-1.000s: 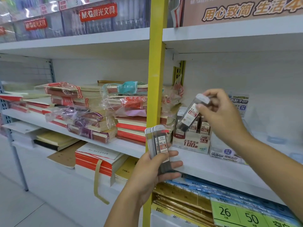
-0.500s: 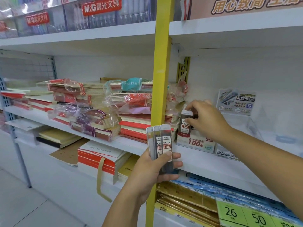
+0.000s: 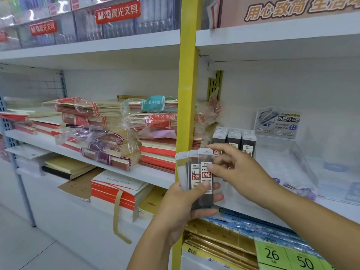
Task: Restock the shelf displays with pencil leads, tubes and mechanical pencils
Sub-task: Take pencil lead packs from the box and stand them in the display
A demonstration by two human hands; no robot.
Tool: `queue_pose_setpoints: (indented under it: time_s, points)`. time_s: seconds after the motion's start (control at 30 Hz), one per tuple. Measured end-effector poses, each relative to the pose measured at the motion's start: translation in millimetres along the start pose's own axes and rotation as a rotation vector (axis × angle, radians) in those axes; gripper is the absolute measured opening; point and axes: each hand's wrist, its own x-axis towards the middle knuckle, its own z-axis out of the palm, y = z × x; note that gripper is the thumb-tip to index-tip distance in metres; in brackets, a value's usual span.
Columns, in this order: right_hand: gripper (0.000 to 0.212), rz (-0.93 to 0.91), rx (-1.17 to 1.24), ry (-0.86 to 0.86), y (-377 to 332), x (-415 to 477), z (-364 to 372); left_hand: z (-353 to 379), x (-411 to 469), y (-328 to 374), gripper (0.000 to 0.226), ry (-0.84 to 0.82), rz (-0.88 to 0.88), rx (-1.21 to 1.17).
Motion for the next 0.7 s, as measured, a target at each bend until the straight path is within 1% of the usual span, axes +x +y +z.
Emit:
queue_pose_setpoints:
  time_s: [0.1,0.13,0.2,0.23,0.3,0.37,0.43,0.5,0.6,0.7]
  points:
    - [0.033,0.036,-0.021,0.042,0,0,-3,2,0,-3,0.039,0.004,-0.006,-0.004]
    - [0.031,0.053,-0.024,0.061,0,0,-5,2,0,-3,0.038,0.013,-0.007,-0.013]
    - [0.029,0.061,0.011,0.178,-4,4,-14,2,0,-1,0.026,0.044,0.004,-0.030]
    - [0.028,0.034,0.018,0.263,-7,6,-20,2,0,0,0.024,0.068,0.012,-0.024]
    - [0.031,-0.084,-0.013,0.409,-14,14,-34,1,0,2,0.025,0.090,0.026,0.017]
    - [0.034,-0.184,-0.087,0.464,-18,23,-43,0,0,3,0.026,0.091,0.034,0.063]
    - [0.030,-0.222,-0.236,0.451,-16,32,-45,-1,-1,4,0.026,0.093,0.036,0.094]
    - [0.030,-0.235,-0.374,0.389,-10,39,-41,-2,-2,4,0.024,0.100,0.040,0.106]
    - [0.039,-0.220,-0.425,0.304,0,46,-35,-2,-1,4,0.022,0.107,0.037,0.108]
    - [0.036,-0.149,-0.429,0.258,9,50,-32,-1,0,2,0.022,0.116,0.018,0.125]
